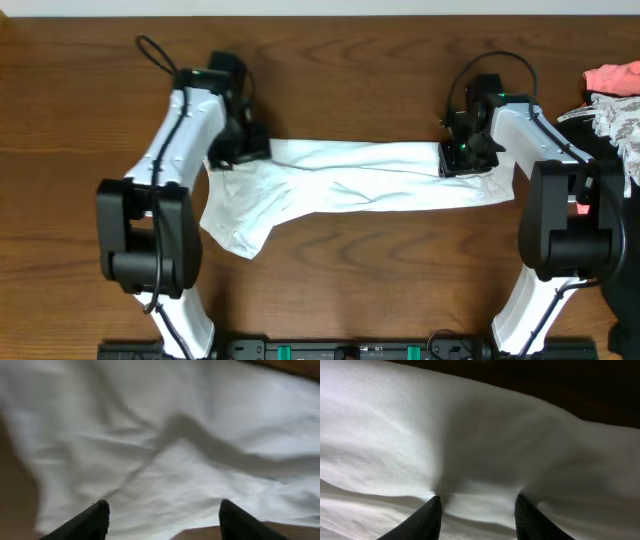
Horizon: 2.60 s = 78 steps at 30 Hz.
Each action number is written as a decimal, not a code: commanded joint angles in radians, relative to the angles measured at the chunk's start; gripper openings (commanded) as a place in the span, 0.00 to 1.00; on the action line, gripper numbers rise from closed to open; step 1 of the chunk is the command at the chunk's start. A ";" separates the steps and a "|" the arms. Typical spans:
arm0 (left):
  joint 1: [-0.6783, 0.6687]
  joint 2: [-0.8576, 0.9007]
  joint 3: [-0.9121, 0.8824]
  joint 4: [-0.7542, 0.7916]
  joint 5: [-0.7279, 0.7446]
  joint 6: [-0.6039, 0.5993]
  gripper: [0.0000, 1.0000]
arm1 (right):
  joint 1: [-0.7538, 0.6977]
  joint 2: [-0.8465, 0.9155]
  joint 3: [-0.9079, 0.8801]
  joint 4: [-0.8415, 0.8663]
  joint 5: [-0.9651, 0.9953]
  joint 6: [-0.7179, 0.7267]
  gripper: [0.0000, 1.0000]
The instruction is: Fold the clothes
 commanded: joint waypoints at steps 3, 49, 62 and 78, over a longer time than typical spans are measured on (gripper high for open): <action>-0.079 -0.013 -0.059 0.065 0.083 -0.028 0.70 | -0.001 0.008 -0.023 -0.002 0.031 0.005 0.47; -0.087 -0.174 -0.246 -0.130 -0.193 0.073 0.80 | -0.001 0.008 -0.023 0.000 0.042 0.005 0.62; -0.186 -0.174 -0.444 0.077 -0.211 0.154 0.87 | -0.001 0.008 -0.023 0.003 0.042 0.005 0.63; -0.186 -0.174 -0.609 0.204 -0.314 0.138 0.88 | -0.001 0.008 -0.023 0.005 0.042 0.005 0.64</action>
